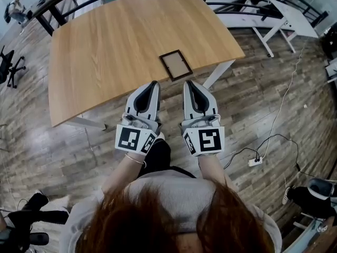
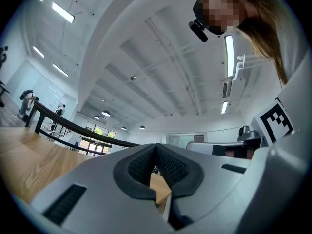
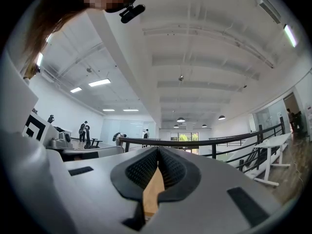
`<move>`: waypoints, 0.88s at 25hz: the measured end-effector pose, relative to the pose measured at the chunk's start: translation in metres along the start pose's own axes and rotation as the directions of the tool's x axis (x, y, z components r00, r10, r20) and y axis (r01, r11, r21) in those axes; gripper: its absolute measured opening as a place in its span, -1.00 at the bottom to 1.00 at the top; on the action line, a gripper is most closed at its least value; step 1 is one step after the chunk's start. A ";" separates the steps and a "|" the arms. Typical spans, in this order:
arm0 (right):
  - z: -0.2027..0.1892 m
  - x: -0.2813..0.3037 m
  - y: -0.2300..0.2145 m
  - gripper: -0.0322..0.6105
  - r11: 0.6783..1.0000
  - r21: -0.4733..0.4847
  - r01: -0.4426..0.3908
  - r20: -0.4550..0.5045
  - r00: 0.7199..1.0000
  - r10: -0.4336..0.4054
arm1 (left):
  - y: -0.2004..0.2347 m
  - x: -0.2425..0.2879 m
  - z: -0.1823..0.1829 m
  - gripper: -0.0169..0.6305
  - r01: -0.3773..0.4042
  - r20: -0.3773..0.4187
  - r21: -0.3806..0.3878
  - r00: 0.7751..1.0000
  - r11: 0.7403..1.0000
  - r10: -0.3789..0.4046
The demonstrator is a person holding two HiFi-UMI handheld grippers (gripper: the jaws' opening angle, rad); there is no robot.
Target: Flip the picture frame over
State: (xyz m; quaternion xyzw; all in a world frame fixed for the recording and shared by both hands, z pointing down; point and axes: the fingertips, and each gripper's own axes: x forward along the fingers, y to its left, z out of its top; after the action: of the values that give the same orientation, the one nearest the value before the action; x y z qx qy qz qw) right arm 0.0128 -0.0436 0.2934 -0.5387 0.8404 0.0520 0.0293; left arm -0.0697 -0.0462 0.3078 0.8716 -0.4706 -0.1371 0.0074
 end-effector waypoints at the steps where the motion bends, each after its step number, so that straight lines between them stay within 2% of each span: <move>1: 0.001 0.013 -0.005 -0.86 1.000 -0.001 0.006 0.002 1.000 -0.006 | 0.008 0.012 0.001 -0.93 0.008 0.001 0.001 1.000 1.000 -0.008; 8: 0.000 0.066 -0.032 -0.86 0.999 0.002 0.047 0.001 0.999 -0.047 | 0.040 0.066 -0.001 -0.93 0.043 -0.011 0.002 0.999 0.999 -0.043; 17: -0.021 0.093 -0.048 -0.86 1.000 0.015 0.007 -0.056 0.998 -0.006 | 0.049 0.090 -0.022 -0.93 0.010 -0.047 -0.021 0.999 1.000 -0.011; 19: -0.029 0.094 -0.051 -0.86 0.999 0.052 -0.005 -0.060 0.998 0.008 | 0.050 0.092 -0.027 -0.93 0.000 -0.057 -0.025 0.998 1.000 -0.002; 22: -0.050 0.092 -0.058 -0.86 0.981 0.193 -0.028 -0.062 0.997 0.041 | 0.051 0.096 -0.036 -0.93 -0.013 -0.072 -0.029 0.997 1.000 0.011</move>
State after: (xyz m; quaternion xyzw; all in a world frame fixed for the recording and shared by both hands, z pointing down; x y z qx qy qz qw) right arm 0.0272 -0.1567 0.3301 -0.5200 0.8512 -0.0465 0.0528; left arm -0.0527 -0.1575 0.3278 0.8729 -0.4733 -0.1123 0.0379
